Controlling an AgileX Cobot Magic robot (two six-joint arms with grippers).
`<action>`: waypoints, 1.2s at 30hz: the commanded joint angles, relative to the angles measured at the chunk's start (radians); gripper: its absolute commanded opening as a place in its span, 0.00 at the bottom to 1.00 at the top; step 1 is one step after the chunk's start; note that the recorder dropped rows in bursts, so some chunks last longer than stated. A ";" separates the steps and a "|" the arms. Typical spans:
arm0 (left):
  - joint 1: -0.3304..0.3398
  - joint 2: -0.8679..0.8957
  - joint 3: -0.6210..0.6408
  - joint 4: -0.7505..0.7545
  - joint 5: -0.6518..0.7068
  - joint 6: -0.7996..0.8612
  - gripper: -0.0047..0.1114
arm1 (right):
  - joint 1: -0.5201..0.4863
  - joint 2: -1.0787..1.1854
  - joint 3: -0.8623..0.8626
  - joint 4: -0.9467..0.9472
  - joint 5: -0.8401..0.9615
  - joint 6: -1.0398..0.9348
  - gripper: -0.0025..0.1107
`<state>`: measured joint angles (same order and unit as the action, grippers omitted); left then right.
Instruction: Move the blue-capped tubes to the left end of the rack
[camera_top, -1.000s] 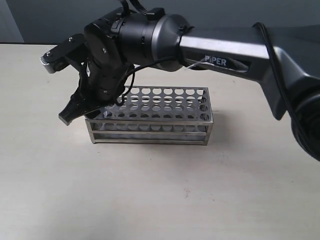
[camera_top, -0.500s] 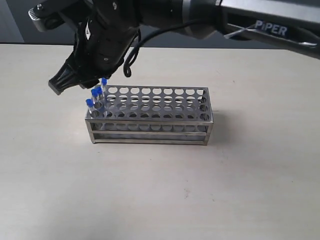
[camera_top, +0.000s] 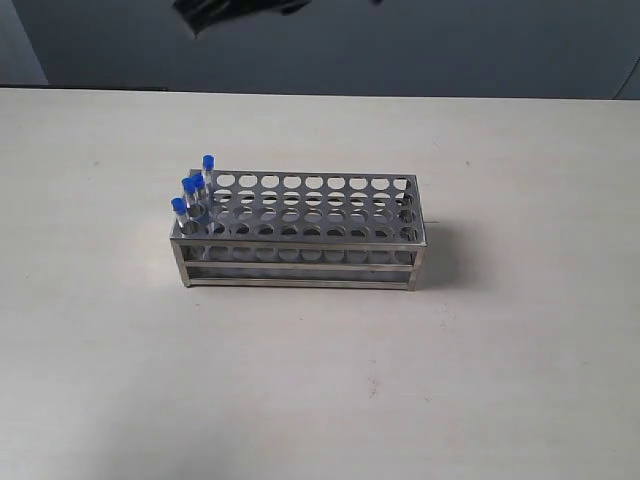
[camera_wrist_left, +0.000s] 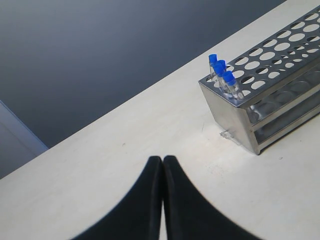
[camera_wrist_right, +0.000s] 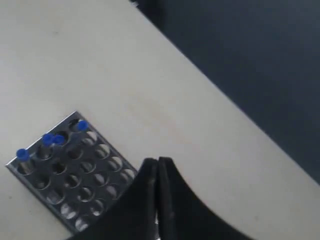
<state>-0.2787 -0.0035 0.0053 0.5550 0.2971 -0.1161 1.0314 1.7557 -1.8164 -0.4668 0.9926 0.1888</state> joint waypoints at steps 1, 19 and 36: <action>-0.004 0.003 -0.005 -0.001 -0.005 -0.005 0.05 | -0.004 -0.125 -0.003 -0.046 0.079 0.033 0.02; -0.004 0.003 -0.005 -0.001 -0.005 -0.005 0.05 | -0.004 -0.305 0.004 -0.061 0.228 0.074 0.02; -0.004 0.003 -0.005 -0.001 -0.005 -0.005 0.05 | -0.152 -0.784 0.431 -0.025 -0.084 0.134 0.02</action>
<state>-0.2787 -0.0035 0.0053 0.5550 0.2971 -0.1161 0.9726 1.0818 -1.5490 -0.5309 1.1027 0.3175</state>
